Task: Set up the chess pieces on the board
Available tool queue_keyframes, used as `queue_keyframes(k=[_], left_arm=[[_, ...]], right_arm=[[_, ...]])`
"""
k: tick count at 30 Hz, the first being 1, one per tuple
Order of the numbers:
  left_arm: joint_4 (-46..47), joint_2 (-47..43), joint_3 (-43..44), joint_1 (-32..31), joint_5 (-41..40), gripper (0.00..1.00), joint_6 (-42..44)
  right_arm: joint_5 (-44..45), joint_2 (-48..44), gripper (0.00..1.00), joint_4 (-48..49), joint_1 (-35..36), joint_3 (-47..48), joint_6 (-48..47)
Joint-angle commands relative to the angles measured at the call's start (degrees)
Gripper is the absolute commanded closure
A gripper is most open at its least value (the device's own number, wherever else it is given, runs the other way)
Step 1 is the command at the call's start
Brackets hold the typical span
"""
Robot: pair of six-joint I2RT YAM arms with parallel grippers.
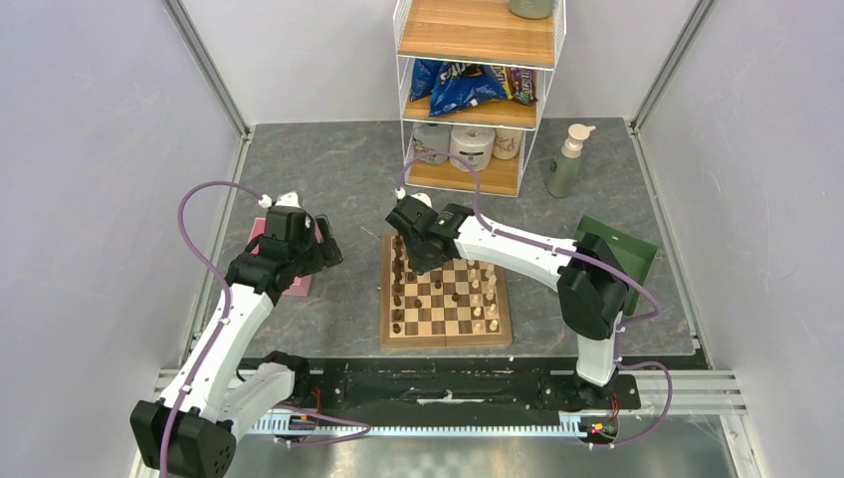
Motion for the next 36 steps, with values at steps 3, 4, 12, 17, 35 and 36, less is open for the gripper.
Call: queue_keyframes(k=[3, 4, 12, 17, 35, 36], left_arm=[[1.71, -0.15, -0.07, 0.23, 0.85, 0.12, 1.85], [1.70, -0.22, -0.06, 0.23, 0.87, 0.12, 1.84], [1.74, -0.24, -0.02, 0.23, 0.83, 0.12, 1.87], [1.70, -0.09, -0.07, 0.23, 0.82, 0.12, 1.90], [1.70, 0.35, 0.02, 0.23, 0.82, 0.12, 1.95], [1.70, 0.40, 0.02, 0.23, 0.77, 0.12, 1.93]], right_arm=[[-1.43, 0.61, 0.90, 0.60, 2.66, -0.33, 3.25], [-1.51, 0.92, 0.90, 0.61, 2.92, -0.16, 3.45], [-2.49, 3.58, 0.89, 1.47, 3.95, 0.45, 3.74], [-2.37, 5.12, 0.89, 1.97, 3.99, 1.05, 3.50], [-4.39, 5.24, 0.68, 3.11, 4.03, 1.21, 2.43], [-4.26, 4.50, 0.65, 3.07, 4.02, 1.11, 2.34]])
